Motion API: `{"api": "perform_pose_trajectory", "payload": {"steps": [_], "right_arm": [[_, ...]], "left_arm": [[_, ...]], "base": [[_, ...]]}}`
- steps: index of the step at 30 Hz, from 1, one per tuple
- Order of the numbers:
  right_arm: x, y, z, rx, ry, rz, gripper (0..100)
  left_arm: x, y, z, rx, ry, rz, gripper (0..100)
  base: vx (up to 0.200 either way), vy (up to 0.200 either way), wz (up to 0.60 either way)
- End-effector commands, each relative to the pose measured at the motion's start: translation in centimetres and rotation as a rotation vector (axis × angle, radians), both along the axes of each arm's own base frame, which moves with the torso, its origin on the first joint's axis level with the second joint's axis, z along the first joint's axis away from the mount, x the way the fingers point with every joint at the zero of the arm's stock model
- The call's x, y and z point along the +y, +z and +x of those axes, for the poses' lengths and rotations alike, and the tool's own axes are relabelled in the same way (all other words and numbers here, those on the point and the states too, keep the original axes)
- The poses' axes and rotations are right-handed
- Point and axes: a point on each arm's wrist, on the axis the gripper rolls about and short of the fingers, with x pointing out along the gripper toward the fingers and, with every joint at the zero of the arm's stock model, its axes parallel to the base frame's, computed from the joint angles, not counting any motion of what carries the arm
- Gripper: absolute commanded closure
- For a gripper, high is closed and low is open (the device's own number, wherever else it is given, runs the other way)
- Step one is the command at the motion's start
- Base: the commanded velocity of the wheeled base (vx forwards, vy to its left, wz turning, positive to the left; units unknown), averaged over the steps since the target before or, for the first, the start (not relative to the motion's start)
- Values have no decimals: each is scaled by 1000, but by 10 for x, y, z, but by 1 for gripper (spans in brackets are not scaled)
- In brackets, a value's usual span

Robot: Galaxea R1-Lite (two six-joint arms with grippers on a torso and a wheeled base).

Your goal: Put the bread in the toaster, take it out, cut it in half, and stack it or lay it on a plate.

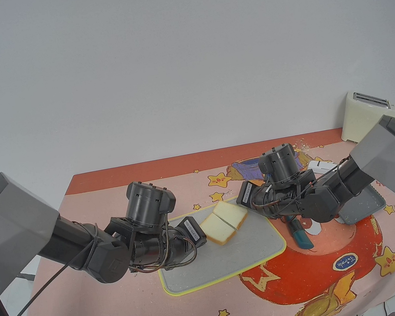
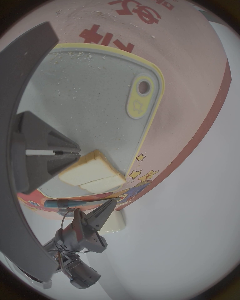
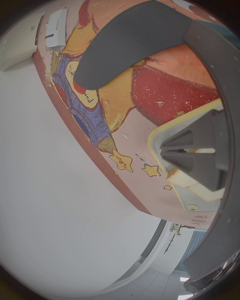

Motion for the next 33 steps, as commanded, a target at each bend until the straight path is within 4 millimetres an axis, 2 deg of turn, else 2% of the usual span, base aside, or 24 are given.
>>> {"api": "perform_pose_trajectory", "payload": {"steps": [1,26,30,33], "right_arm": [[2,-3,-3,12,8,-7,100],[13,26,-28,6,80,64,100],[14,45,-40,-21,99,89,100],[26,50,-54,-15,143,108,100]], "left_arm": [[0,-1,0,3,0,0,100],[-1,0,0,-2,1,-1,100],[-1,1,1,-4,1,-2,100],[-1,1,1,-5,1,-3,100]], "base": [[0,0,0],[0,0,0],[0,0,0],[0,0,0]]}}
